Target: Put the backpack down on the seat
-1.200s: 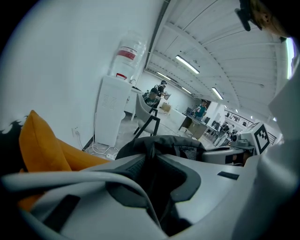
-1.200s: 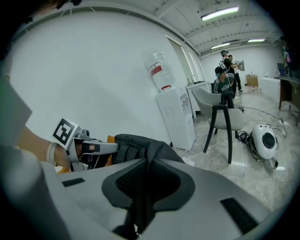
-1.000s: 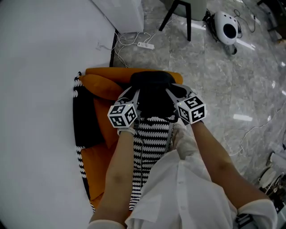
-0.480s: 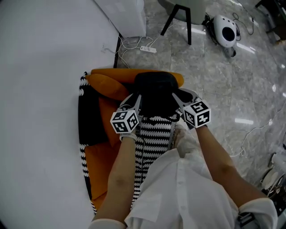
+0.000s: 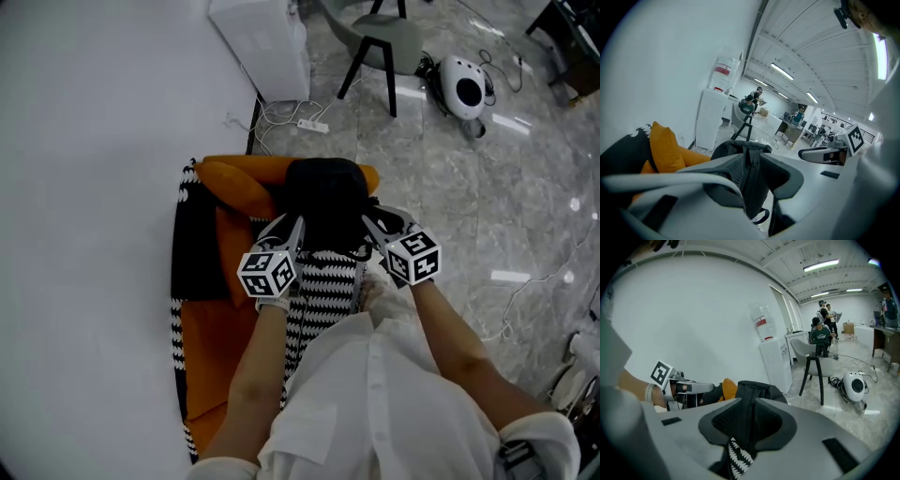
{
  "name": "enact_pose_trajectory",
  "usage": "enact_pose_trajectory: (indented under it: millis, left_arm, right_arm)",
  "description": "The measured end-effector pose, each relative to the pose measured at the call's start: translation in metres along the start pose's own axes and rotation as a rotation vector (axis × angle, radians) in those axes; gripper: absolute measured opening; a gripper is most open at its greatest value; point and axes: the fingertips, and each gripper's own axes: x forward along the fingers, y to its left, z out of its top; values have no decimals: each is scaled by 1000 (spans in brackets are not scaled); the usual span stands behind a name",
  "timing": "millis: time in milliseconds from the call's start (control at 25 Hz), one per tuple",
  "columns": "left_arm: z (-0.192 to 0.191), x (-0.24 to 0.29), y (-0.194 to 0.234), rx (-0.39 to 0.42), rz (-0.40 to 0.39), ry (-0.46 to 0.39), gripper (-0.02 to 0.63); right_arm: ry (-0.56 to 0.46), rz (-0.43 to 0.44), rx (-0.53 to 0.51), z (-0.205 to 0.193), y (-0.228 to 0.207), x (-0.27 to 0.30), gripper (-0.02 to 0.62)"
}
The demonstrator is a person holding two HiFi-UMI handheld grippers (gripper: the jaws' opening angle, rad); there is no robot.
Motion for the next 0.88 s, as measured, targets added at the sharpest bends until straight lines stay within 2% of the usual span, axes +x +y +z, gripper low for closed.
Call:
enact_pose_trajectory:
  millis: [280,440,640,760,880]
  left_arm:
    - [-3,-48,-34,-10,-24,-76,117]
    - [-1,-77,-54,5,-46,-128,109]
    - [0,-115,-78,76,-80,-155,48]
    - [-2,-137,-84,97,-87,-173,46]
    - [-5,-162,-87,100,-81,-191,46]
  right_arm:
    - [-33,28,-43,-3,33,-47,88]
    - [-65,41,-58,-2,51,-78,33]
    - [-69,35,-127,-2,74,-112,18]
    - [-71,30,-175,-3,88,-129,17]
    - [-96,25,-167,0,97,-147,17]
